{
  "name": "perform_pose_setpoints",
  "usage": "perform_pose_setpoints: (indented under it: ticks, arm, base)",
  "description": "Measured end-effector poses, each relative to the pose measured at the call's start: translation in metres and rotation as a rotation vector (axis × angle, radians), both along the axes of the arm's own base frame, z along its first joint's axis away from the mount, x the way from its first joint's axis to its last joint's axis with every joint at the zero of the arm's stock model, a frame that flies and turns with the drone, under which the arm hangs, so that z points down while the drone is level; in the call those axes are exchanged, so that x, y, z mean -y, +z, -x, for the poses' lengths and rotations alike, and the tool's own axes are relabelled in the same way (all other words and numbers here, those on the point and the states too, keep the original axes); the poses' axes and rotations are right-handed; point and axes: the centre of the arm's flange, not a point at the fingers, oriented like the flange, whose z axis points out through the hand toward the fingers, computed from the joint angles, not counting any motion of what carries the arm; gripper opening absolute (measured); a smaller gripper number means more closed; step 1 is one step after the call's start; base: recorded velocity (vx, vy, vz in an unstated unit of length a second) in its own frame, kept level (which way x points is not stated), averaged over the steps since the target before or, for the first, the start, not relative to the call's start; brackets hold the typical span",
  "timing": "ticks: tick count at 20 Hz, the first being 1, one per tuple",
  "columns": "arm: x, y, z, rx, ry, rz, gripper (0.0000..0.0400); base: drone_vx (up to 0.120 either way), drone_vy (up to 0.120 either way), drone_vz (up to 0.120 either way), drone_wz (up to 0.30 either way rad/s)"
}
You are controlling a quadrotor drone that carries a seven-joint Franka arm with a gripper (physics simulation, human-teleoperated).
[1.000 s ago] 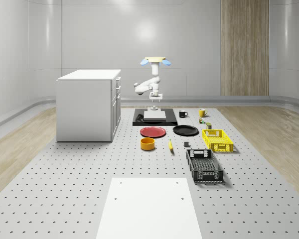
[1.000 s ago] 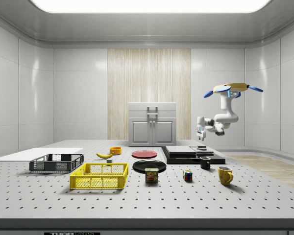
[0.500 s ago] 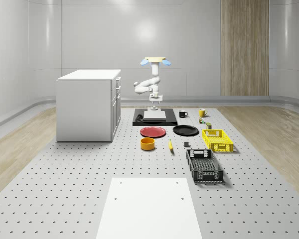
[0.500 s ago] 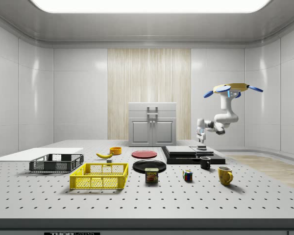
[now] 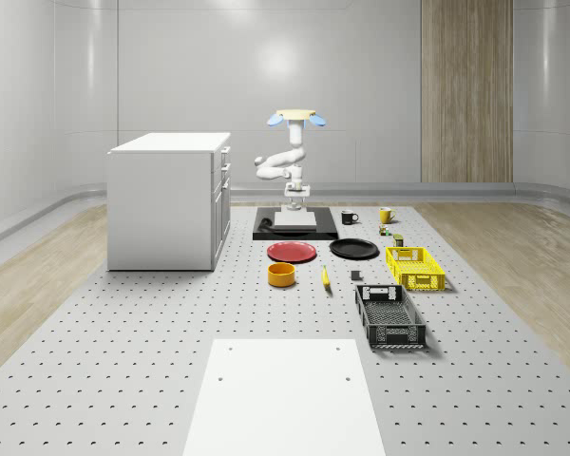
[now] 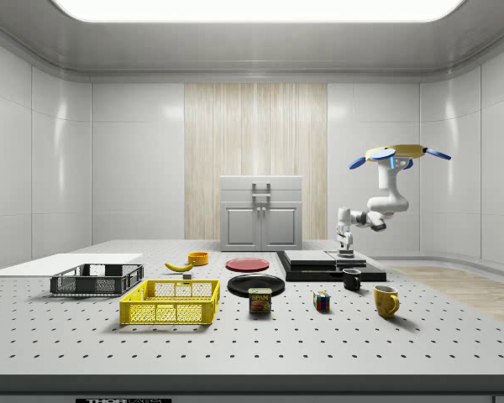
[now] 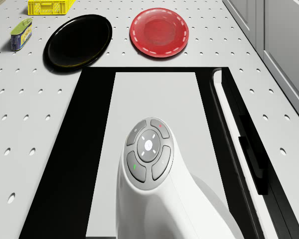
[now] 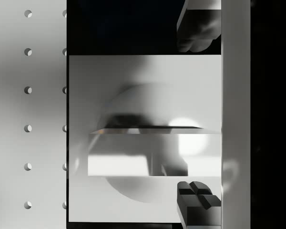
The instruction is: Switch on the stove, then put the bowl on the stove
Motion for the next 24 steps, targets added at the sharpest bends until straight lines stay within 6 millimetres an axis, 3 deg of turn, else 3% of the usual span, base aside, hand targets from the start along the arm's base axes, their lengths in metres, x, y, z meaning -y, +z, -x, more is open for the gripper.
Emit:
perform_pose_setpoints:
  ticks: [9,24]
  arm:
    - [-0.01,0.012,-0.001,0.0,0.0,0.0,0.04]
    - [-0.012,0.025,-0.021,0.0,0.0,0.0,0.04]
  base:
    - [0.0,0.0,0.0,0.0]
    - [0.0,0.0,0.0,0.0]
